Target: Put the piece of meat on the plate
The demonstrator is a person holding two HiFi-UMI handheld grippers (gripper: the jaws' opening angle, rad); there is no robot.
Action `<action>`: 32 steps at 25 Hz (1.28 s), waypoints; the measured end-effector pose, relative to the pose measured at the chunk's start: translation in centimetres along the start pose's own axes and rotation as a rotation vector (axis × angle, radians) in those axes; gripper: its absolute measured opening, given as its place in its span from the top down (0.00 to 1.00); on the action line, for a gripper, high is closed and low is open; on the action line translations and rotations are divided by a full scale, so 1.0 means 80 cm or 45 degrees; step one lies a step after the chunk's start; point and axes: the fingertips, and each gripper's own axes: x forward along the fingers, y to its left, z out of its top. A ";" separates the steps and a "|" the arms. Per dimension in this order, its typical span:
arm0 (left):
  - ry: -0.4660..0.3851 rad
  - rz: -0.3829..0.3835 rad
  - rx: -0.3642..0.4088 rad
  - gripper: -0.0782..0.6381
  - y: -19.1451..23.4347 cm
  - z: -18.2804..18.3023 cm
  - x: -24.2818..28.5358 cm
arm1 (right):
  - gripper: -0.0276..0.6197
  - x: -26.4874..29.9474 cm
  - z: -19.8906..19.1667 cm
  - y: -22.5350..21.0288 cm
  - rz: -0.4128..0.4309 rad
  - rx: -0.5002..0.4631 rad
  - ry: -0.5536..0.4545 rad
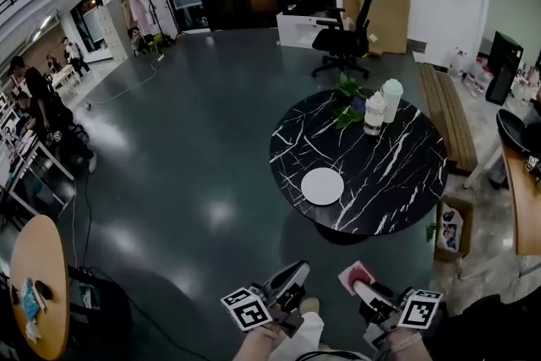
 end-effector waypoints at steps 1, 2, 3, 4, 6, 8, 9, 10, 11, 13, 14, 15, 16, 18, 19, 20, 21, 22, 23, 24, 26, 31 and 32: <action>0.006 -0.006 0.005 0.88 0.008 0.010 0.014 | 0.82 0.012 0.012 -0.007 -0.011 -0.006 0.002; 0.015 -0.007 0.004 0.88 0.016 0.018 0.026 | 0.82 0.024 0.023 -0.013 -0.019 -0.006 0.002; 0.024 -0.005 0.000 0.88 0.025 0.024 0.036 | 0.82 0.035 0.033 -0.018 -0.023 -0.001 0.001; 0.032 0.000 -0.006 0.88 0.035 0.030 0.045 | 0.82 0.046 0.042 -0.022 -0.023 0.004 -0.001; 0.044 0.011 -0.014 0.88 0.057 0.044 0.061 | 0.82 0.070 0.057 -0.030 -0.019 0.012 0.004; 0.050 0.013 -0.022 0.88 0.075 0.059 0.078 | 0.82 0.091 0.070 -0.041 -0.026 0.012 0.020; 0.055 0.013 -0.026 0.88 0.083 0.065 0.085 | 0.82 0.101 0.075 -0.047 -0.035 0.012 0.029; 0.061 0.013 -0.031 0.88 0.091 0.070 0.092 | 0.82 0.109 0.079 -0.053 -0.044 0.014 0.036; 0.067 0.014 -0.034 0.88 0.099 0.075 0.098 | 0.82 0.117 0.085 -0.059 -0.053 0.016 0.038; 0.078 0.012 -0.037 0.88 0.116 0.083 0.110 | 0.82 0.133 0.097 -0.070 -0.066 0.018 0.037; 0.085 0.008 -0.034 0.88 0.126 0.086 0.114 | 0.82 0.140 0.103 -0.075 -0.071 0.015 0.036; 0.093 0.006 -0.026 0.88 0.136 0.089 0.117 | 0.82 0.147 0.108 -0.080 -0.075 0.011 0.035; 0.101 0.009 -0.019 0.88 0.144 0.093 0.121 | 0.82 0.153 0.113 -0.085 -0.080 0.005 0.034; 0.107 0.031 -0.013 0.88 0.154 0.105 0.132 | 0.82 0.165 0.121 -0.094 -0.100 -0.005 0.041; 0.106 0.041 -0.011 0.88 0.160 0.108 0.137 | 0.82 0.170 0.123 -0.100 -0.116 -0.010 0.052; 0.104 0.047 -0.010 0.88 0.167 0.109 0.140 | 0.82 0.173 0.124 -0.107 -0.137 -0.016 0.068; 0.104 0.054 -0.013 0.88 0.175 0.107 0.144 | 0.82 0.176 0.125 -0.115 -0.159 -0.024 0.088; 0.108 0.065 -0.022 0.88 0.184 0.105 0.147 | 0.82 0.180 0.126 -0.126 -0.183 -0.032 0.110; 0.115 0.076 -0.030 0.88 0.193 0.102 0.152 | 0.82 0.185 0.128 -0.137 -0.205 -0.041 0.130; 0.122 0.082 -0.030 0.88 0.203 0.100 0.157 | 0.82 0.192 0.131 -0.149 -0.224 -0.051 0.151; 0.126 0.083 -0.021 0.88 0.221 0.100 0.168 | 0.82 0.209 0.137 -0.171 -0.254 -0.077 0.196; 0.096 0.166 -0.036 0.88 0.266 0.110 0.192 | 0.82 0.254 0.148 -0.243 -0.325 -0.051 0.324; 0.093 0.184 -0.037 0.88 0.275 0.111 0.195 | 0.82 0.264 0.150 -0.256 -0.342 -0.047 0.355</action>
